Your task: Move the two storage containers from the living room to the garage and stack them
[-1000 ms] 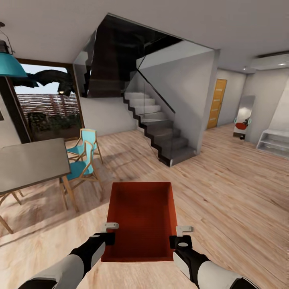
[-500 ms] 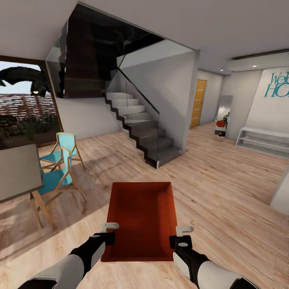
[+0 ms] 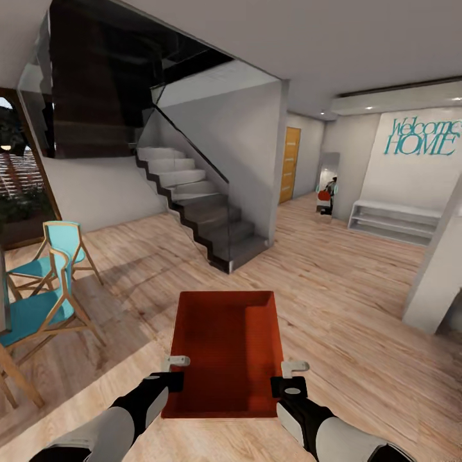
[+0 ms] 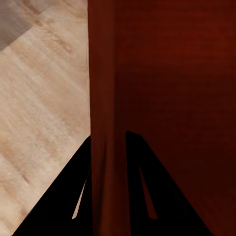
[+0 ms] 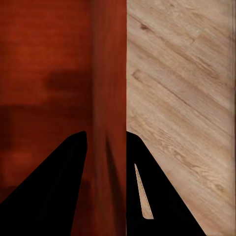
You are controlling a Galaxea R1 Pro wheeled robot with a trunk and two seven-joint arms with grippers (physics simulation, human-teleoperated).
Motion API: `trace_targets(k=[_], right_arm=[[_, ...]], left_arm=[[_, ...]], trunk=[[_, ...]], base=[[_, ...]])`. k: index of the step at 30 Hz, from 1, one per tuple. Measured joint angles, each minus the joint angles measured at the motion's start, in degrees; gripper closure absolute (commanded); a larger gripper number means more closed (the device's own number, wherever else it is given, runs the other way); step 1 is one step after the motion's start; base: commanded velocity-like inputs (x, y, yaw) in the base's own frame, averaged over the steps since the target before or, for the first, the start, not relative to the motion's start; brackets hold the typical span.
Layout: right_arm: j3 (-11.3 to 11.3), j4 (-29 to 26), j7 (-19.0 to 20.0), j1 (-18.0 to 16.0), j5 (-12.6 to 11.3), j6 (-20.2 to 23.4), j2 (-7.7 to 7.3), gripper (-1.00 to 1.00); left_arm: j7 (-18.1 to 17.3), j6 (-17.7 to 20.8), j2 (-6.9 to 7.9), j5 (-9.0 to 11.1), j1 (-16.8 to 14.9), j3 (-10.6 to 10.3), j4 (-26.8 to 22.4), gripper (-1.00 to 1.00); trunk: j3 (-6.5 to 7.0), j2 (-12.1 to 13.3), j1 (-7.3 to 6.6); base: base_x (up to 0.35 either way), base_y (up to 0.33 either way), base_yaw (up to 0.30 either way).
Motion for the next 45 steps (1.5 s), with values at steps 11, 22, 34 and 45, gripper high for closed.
trace_targets(k=[11,22,34,45], right_arm=[[0.01,0.03,-0.01,-0.02,0.01,0.01,0.02,1.0],[-0.01,0.1,-0.02,-0.03,0.05,-0.01,0.06,1.0],[0.01,0.07,-0.03,-0.02,0.02,0.0,0.05,1.0],[0.01,0.05,0.01,-0.05,0.02,0.03,0.02,1.0]], left_arm=[[0.0,0.0,0.01,0.0,0.01,0.02,0.0,1.0],[-0.03,0.0,0.03,-0.01,0.02,0.03,0.0,1.0],[-0.03,0.0,0.03,-0.02,0.02,0.04,0.0,1.0],[-0.02,0.0,0.0,-0.1,0.01,0.14,-0.01,1.0]], trunk=[[0.0,0.0,0.0],[0.0,0.0,0.0],[0.0,0.0,0.0],[0.0,0.0,0.0]], base=[[0.32,0.0,-0.246],[0.32,0.0,-0.246],[0.32,0.0,-0.246],[0.32,0.0,-0.231]])
